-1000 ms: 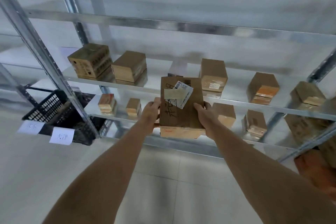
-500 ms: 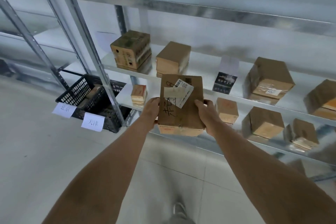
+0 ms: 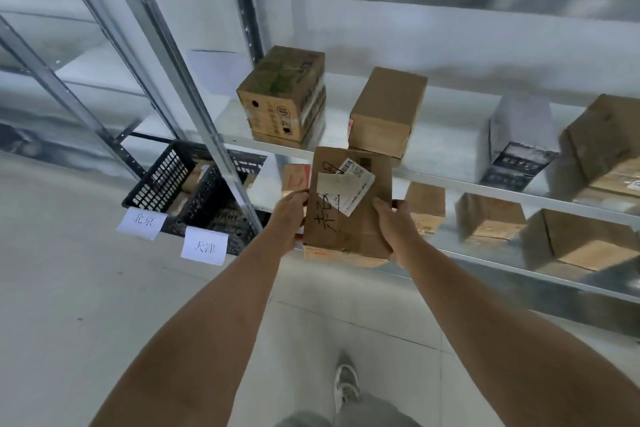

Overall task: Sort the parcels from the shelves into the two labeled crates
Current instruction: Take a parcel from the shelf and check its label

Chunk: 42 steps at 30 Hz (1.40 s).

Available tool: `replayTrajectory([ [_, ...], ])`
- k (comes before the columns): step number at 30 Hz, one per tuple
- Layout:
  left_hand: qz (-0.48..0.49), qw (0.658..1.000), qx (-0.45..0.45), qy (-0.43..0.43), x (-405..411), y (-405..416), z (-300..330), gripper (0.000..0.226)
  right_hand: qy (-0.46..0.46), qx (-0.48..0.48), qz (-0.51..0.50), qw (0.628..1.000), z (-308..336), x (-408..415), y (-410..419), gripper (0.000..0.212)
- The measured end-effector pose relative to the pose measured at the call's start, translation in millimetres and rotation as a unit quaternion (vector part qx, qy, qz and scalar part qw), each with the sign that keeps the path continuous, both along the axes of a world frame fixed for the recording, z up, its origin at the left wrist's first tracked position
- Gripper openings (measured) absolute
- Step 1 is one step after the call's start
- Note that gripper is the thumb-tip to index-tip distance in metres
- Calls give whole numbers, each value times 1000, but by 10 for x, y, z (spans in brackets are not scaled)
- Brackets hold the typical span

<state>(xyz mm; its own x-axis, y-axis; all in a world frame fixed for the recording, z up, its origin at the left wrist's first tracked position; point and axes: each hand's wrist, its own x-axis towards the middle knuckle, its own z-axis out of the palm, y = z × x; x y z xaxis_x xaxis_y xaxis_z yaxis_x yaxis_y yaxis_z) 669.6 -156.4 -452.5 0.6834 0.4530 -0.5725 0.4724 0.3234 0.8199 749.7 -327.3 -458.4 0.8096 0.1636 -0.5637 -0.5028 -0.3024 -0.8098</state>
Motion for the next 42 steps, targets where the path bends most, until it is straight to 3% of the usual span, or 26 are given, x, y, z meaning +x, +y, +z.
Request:
replayTrajectory([
  [10,-54,998,-8,12,6,1437,-240,29,-19,-38,-70,997,-101,-245,1336,48],
  [15,-139,989,-17,44,-243,2158,-360,28,0,-43,-153,987,-206,-769,2003,47],
  [21,-170,984,-35,51,-761,3002,-344,28,12,-42,-199,979,-178,-1471,2864,47],
  [32,-146,989,-19,-11,-1785,4693,-407,25,-15,-27,-152,988,-278,-2318,4558,48],
  [37,-110,994,-7,25,-2266,5578,-406,25,-1,-18,-119,993,-281,-2637,5505,50],
  [42,-71,997,0,15,-2241,6569,-486,24,10,-15,-95,995,-450,-2536,6551,51],
])
